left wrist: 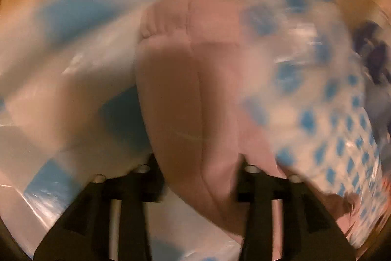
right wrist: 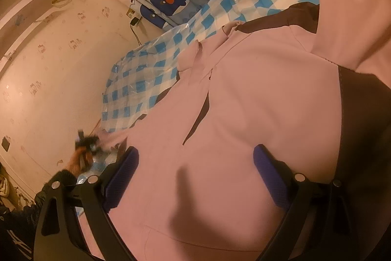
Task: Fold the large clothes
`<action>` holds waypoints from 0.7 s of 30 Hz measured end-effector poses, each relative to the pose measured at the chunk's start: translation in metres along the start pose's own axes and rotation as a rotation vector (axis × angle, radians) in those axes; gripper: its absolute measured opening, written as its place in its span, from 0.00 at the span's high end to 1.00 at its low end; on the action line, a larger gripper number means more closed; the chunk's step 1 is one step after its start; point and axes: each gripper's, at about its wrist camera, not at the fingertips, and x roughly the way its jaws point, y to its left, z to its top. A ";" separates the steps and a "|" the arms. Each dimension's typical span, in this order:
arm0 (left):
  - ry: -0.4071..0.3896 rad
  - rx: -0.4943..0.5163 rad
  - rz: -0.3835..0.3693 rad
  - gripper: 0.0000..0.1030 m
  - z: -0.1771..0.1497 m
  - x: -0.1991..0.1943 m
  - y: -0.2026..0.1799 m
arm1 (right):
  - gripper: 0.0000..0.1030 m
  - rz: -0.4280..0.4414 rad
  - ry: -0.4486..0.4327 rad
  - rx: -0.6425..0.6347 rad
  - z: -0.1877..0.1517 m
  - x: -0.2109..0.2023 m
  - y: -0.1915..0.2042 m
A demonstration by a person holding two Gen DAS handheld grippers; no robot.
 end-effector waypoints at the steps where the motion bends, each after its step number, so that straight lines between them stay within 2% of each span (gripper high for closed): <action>1: 0.006 -0.055 -0.044 0.38 -0.005 0.001 0.020 | 0.11 -0.002 0.001 -0.002 0.000 0.000 0.000; 2: -0.004 -0.073 -0.078 0.38 -0.011 -0.002 0.028 | 0.11 -0.003 0.001 -0.003 0.000 0.000 0.000; 3: -0.029 -0.063 -0.065 0.37 -0.016 -0.010 0.028 | 0.11 -0.003 0.001 -0.003 0.000 0.000 0.000; 4: -0.100 -0.037 -0.019 0.37 -0.025 -0.028 0.023 | 0.11 -0.004 0.002 -0.004 0.000 0.000 0.000; 5: -0.167 -0.036 -0.020 0.37 -0.032 -0.044 0.020 | 0.11 -0.004 0.002 -0.004 0.000 0.000 0.000; 7: -0.361 -0.046 -0.071 0.34 -0.053 -0.090 0.013 | 0.11 -0.003 0.003 -0.004 0.000 0.000 0.000; 9: -0.534 -0.048 -0.162 0.20 -0.076 -0.130 0.006 | 0.11 -0.005 0.004 -0.005 0.000 -0.001 0.000; 10: -0.568 -0.023 -0.221 0.12 -0.086 -0.137 -0.005 | 0.11 -0.006 0.004 -0.006 0.000 0.000 0.000; 11: -0.562 0.023 -0.286 0.12 -0.093 -0.138 -0.020 | 0.11 -0.007 0.005 -0.007 0.000 0.000 0.000; 12: -0.490 0.118 -0.377 0.12 -0.102 -0.129 -0.045 | 0.11 -0.008 0.005 -0.007 0.000 0.000 0.000; 13: -0.397 0.207 -0.432 0.12 -0.110 -0.112 -0.072 | 0.11 -0.009 0.005 -0.007 0.000 -0.001 0.001; 15: -0.230 0.320 -0.471 0.12 -0.126 -0.078 -0.110 | 0.11 -0.008 0.005 -0.007 0.000 -0.001 0.000; 16: -0.151 0.356 -0.434 0.12 -0.139 -0.053 -0.127 | 0.11 -0.007 0.005 -0.006 0.000 -0.001 0.000; 17: -0.097 0.377 -0.365 0.15 -0.148 -0.029 -0.136 | 0.11 -0.006 0.004 -0.005 0.000 -0.001 0.000; 18: -0.072 0.387 -0.302 0.18 -0.153 -0.012 -0.137 | 0.11 -0.006 0.005 -0.005 0.000 -0.001 0.001; 19: -0.032 0.405 -0.242 0.27 -0.158 0.016 -0.133 | 0.11 -0.005 0.005 -0.006 0.000 -0.001 0.001; 20: -0.002 0.430 -0.232 0.27 -0.163 0.037 -0.128 | 0.11 0.000 0.006 -0.008 0.000 0.000 0.001; 21: -0.012 0.431 -0.239 0.27 -0.167 0.038 -0.123 | 0.11 0.000 0.008 -0.011 -0.001 0.000 0.002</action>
